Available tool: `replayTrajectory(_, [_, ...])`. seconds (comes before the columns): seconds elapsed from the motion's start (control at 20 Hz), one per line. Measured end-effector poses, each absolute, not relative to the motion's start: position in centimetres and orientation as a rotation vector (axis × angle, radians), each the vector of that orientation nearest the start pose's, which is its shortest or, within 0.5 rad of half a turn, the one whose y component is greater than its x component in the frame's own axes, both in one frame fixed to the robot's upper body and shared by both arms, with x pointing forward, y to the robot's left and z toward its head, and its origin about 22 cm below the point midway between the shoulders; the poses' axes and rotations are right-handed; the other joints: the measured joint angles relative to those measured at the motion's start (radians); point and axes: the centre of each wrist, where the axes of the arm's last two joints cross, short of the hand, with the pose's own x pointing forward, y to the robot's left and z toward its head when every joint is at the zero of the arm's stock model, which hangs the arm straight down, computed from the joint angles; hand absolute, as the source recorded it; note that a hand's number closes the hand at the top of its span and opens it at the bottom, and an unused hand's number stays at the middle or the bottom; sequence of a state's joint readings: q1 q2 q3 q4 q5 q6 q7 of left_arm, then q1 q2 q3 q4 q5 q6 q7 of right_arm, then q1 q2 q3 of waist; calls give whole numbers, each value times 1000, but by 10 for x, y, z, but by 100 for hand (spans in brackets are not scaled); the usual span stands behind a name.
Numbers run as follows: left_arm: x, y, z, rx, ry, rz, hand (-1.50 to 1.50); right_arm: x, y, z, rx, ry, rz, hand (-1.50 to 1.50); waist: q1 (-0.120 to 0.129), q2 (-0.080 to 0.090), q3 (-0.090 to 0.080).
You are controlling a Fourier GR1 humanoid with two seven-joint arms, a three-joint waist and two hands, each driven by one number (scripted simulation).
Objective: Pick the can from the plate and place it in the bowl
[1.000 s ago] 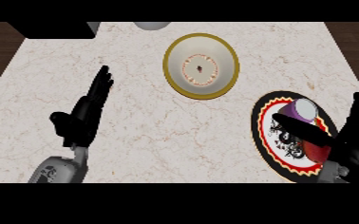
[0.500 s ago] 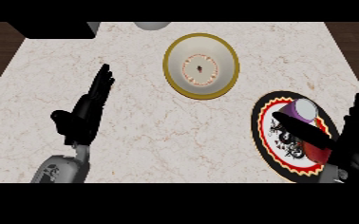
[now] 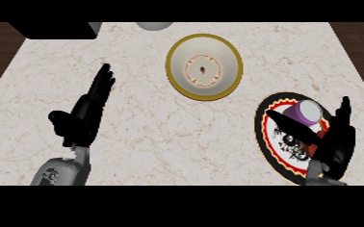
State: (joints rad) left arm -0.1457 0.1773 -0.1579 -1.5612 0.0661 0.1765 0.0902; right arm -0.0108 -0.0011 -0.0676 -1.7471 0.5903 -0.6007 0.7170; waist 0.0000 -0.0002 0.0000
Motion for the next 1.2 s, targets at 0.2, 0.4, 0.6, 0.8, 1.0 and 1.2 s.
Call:
replayTrajectory(0.2, [275, 221, 30, 62, -1595, -112, 0, 244, -247, 32, -810, -1135, -456, -150, 0, 0, 0])
replayTrajectory(0.4, [275, 221, 25, 65, -1593, -107, 0, 242, -250, 19, -826, -1109, -446, -150, -1, 0, 0])
replayTrajectory(0.6, [272, 214, 28, 68, -1593, -109, 0, 246, -255, 10, -877, -1023, -406, -150, 0, 0, 0])
replayTrajectory(0.8, [266, 211, 30, 68, -1591, -112, 0, 250, -261, 1, -901, -976, -359, -150, 1, 0, 0])
replayTrajectory(1.0, [272, 214, 30, 66, -1594, -109, 0, 262, -261, -6, -872, -982, -347, 150, 1, -2, -4])
replayTrajectory(1.2, [272, 214, 32, 61, -1591, -111, 0, 271, -264, -11, -875, -1020, -229, 150, 3, -4, -7])
